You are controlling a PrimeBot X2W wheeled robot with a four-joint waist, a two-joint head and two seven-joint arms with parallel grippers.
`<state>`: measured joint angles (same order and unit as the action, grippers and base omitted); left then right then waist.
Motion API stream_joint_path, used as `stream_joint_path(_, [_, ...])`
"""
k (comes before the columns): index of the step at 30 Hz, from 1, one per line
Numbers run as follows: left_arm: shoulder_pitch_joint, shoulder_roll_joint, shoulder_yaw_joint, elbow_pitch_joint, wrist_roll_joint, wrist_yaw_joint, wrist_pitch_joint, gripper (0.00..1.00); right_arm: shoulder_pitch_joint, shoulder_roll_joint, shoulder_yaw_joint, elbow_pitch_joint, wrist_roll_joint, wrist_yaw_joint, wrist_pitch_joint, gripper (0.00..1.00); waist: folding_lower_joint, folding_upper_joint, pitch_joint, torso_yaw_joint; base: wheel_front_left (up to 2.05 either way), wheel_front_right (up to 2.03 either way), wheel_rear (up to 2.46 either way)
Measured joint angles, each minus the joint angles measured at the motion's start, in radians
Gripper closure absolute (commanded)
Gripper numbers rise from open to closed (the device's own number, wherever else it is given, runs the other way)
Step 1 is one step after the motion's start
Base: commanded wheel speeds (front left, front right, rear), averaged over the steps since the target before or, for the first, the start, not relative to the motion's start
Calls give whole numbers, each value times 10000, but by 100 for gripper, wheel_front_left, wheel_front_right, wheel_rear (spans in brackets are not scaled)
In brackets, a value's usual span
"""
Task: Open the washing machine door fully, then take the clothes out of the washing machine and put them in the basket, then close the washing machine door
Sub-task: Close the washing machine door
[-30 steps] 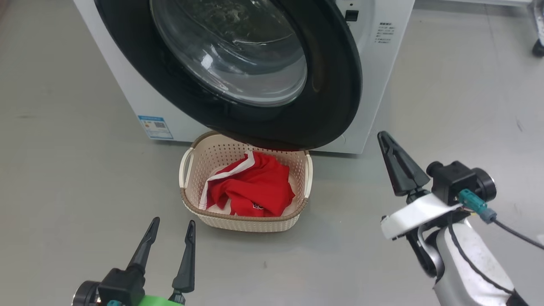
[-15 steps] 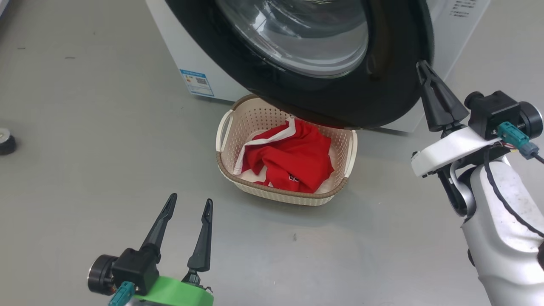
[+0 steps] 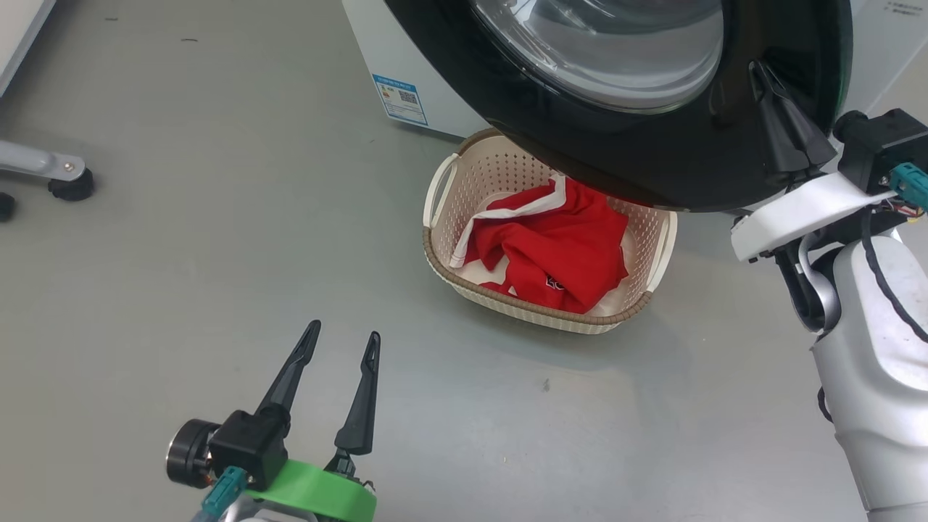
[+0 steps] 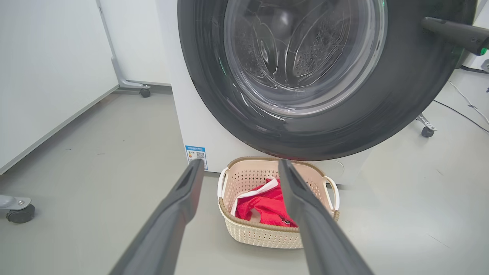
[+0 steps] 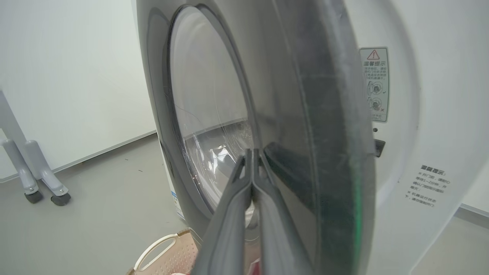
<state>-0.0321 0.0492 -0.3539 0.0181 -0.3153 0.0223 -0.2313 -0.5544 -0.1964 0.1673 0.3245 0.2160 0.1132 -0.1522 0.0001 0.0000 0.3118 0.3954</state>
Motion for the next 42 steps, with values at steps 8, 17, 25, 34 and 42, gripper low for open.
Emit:
stream_joint_path(8, [-239,-13,-142,8,-2,0,-88,0,-807,-242,-130,251,105,88,67,100,0,0,292,84,0,0,0])
stream_joint_path(17, [-631,-38,-399,21,-82,-2,-165,0,-2214,-863,-414,650,23,86,267,100,0,0,753,215,0,0,0])
stream_joint_path(25, [-974,-63,-690,159,-138,-15,-176,0,-3297,-1289,-589,1139,-102,84,474,100,0,0,1077,541,0,0,0])
stream_joint_path(34, [-1206,-81,-980,291,-462,-10,-180,0,-4255,-1601,-769,1716,-192,77,560,100,0,0,1371,931,0,0,0])
stream_joint_path(42, [-1411,-88,-997,282,-702,92,-205,0,-4707,-1653,-828,2234,-238,73,527,100,0,0,1496,1108,0,0,0])
